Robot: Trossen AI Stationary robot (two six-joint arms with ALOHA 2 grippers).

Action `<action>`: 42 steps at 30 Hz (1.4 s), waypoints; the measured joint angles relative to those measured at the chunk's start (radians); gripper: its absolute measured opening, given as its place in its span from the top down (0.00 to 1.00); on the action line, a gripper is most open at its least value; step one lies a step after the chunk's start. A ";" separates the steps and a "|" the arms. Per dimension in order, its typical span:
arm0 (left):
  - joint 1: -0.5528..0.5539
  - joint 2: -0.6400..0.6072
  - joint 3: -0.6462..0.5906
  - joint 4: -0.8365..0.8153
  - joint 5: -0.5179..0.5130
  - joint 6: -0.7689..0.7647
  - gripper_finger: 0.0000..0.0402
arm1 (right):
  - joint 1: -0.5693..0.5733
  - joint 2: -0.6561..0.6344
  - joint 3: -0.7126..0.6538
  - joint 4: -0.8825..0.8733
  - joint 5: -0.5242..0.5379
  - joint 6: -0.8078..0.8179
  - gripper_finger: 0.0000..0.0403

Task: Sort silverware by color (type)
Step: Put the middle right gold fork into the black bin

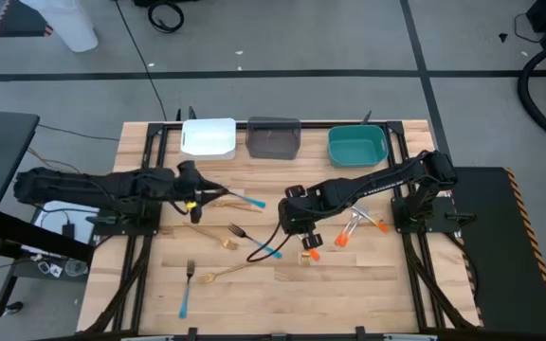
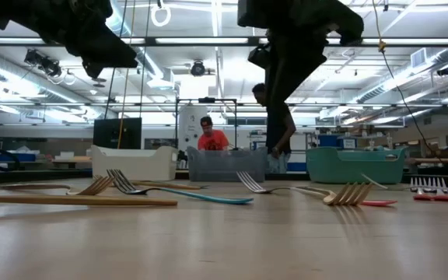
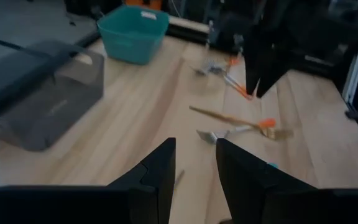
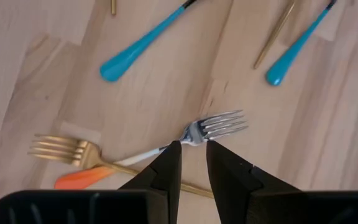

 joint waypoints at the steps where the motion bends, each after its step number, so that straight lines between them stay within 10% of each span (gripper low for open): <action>1: -0.007 0.013 0.008 -0.015 -0.003 -0.009 0.69 | 0.000 0.002 0.000 -0.001 -0.013 0.002 0.79; 25: -0.040 0.086 0.021 -0.033 -0.059 -0.011 0.69 | 0.036 0.193 -0.005 -0.126 -0.032 -0.334 0.64; 42: -0.041 0.086 0.021 -0.036 -0.058 0.021 0.69 | 0.058 0.289 -0.002 -0.150 0.012 -0.620 0.74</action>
